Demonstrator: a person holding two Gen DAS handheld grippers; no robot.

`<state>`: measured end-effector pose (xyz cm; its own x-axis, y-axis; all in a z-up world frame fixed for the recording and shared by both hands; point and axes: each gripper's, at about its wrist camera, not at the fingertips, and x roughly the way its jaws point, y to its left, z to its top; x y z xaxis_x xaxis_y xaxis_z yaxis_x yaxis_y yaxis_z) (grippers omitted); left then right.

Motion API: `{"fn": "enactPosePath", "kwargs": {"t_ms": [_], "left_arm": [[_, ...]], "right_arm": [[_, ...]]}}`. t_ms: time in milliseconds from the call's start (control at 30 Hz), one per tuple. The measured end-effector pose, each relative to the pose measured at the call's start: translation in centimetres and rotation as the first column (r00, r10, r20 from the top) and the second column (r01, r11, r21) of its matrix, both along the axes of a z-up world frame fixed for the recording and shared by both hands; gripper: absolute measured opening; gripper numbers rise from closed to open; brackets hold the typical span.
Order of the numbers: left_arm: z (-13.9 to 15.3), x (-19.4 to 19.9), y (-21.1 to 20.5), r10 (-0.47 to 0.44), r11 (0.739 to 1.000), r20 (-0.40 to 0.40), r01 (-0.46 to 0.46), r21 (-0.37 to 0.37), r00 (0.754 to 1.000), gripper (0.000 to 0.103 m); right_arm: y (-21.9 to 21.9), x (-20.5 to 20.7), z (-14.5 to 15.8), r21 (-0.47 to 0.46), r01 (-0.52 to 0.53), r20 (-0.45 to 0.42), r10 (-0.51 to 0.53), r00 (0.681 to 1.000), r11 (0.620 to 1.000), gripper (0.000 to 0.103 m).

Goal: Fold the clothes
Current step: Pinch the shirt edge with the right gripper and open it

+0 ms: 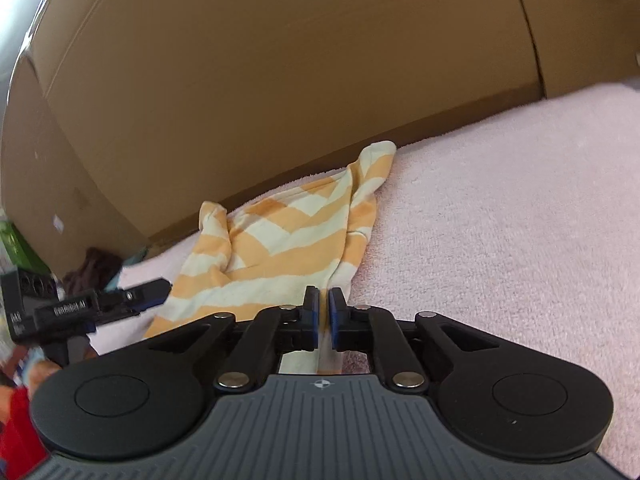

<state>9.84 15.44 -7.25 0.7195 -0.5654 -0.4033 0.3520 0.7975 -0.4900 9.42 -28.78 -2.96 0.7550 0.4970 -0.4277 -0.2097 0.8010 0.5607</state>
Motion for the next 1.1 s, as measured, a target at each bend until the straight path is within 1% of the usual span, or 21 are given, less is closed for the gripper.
{"fn": "enactPosePath", "kwargs": {"t_ms": [67,167,200,233,267,300,367,433,533,600,700,733,767,800,833,900,933,967,1000,1033,1100], "left_arm": [[-0.3,0.4,0.1,0.007,1.0,-0.033,-0.007,-0.006,0.999,0.01],[-0.6,0.8,0.2,0.014,1.0,-0.066,-0.015,-0.008,0.998,0.009],[-0.5,0.7,0.2,0.013,1.0,-0.057,-0.013,-0.003,0.998,0.017],[-0.4,0.6,0.1,0.012,1.0,-0.049,-0.012,0.003,0.999,0.034],[-0.2,0.3,0.1,0.023,1.0,-0.031,-0.022,0.012,0.999,0.045],[0.0,-0.1,0.2,0.038,0.999,-0.01,-0.038,0.023,0.999,0.057],[0.0,0.0,0.5,0.037,0.999,-0.013,-0.037,0.012,0.999,0.055],[-0.3,0.5,0.6,0.044,0.999,-0.057,-0.043,0.012,0.997,0.044],[-0.4,0.6,0.9,0.065,0.998,-0.062,-0.065,0.007,0.996,0.035],[-0.3,0.4,1.0,0.086,0.996,-0.046,-0.086,0.008,0.995,0.034],[0.9,-1.2,1.4,0.113,0.993,0.1,-0.111,-0.024,0.989,0.034],[1.1,-1.5,1.4,0.099,0.994,0.137,-0.093,-0.05,0.986,0.034],[1.1,-1.5,1.1,0.062,0.996,0.141,-0.053,-0.066,0.988,0.036],[1.0,-1.3,0.7,0.02,0.997,0.134,-0.009,-0.077,0.991,0.046],[0.7,-0.8,0.0,-0.011,0.998,0.098,0.016,-0.054,0.995,0.051],[0.0,0.4,-1.5,-0.056,0.998,-0.002,0.056,0.014,0.998,0.051],[-0.2,0.7,-1.4,-0.059,0.998,-0.022,0.059,0.008,0.998,0.052],[-0.4,0.8,-1.0,-0.055,0.998,-0.029,0.054,-0.014,0.998,0.055],[-0.5,1.0,-0.7,-0.05,0.998,-0.038,0.049,-0.031,0.998,0.052],[-0.6,1.1,-0.4,-0.047,0.998,-0.047,0.045,-0.045,0.998,0.051],[-0.6,0.9,-0.7,-0.047,0.998,-0.045,0.045,-0.044,0.998,0.051]], "right_arm": [[-0.4,-0.2,-0.1,0.014,0.039,-0.007,-0.039,0.999,0.999,0.006],[-0.2,0.2,-0.2,0.015,0.043,-0.038,-0.043,0.998,0.999,0.01],[-0.3,0.2,-0.2,0.017,0.045,-0.039,-0.044,0.998,0.999,0.011],[-0.3,0.2,-0.1,0.02,0.047,-0.037,-0.046,0.998,0.999,0.012],[-0.3,-0.1,0.0,0.014,0.061,-0.022,-0.06,0.998,0.998,0.015],[-0.3,-0.4,0.2,0.006,0.077,-0.005,-0.077,0.997,0.997,0.023],[-0.2,-0.2,0.2,0.005,0.067,-0.008,-0.067,0.998,0.998,0.024],[-0.1,0.1,0.1,0.006,0.052,-0.016,-0.052,0.999,0.999,0.024],[0.1,0.4,0.0,0.007,0.03,-0.027,-0.03,0.999,1.0,0.02],[0.4,0.2,0.2,-0.02,0.035,-0.017,-0.036,0.999,0.999,0.019],[-0.1,-0.6,0.5,-0.018,0.085,0.025,-0.085,0.996,0.996,0.018],[0.1,-0.3,0.7,-0.013,0.066,0.031,-0.066,0.997,0.998,0.018],[0.3,0.0,0.9,-0.008,0.04,0.036,-0.039,0.999,0.999,0.018],[0.5,0.4,1.2,-0.003,0.013,0.04,-0.013,0.999,1.0,0.019],[0.7,0.7,1.4,0.002,-0.014,0.045,0.014,0.999,1.0,0.019],[1.3,1.8,1.7,0.007,-0.061,0.039,0.061,0.997,0.998,0.021],[1.8,2.6,1.7,0.008,-0.079,0.023,0.079,0.997,0.997,0.022],[2.2,3.4,1.5,-0.016,-0.081,0.002,0.081,0.997,0.997,0.028],[2.6,4.3,1.4,-0.046,-0.079,-0.019,0.078,0.997,0.996,0.028],[2.5,4.9,1.1,-0.045,-0.074,-0.019,0.073,0.997,0.996,0.022],[2.2,5.9,1.0,-0.022,-0.072,-0.018,0.071,0.997,0.997,0.019]]}}
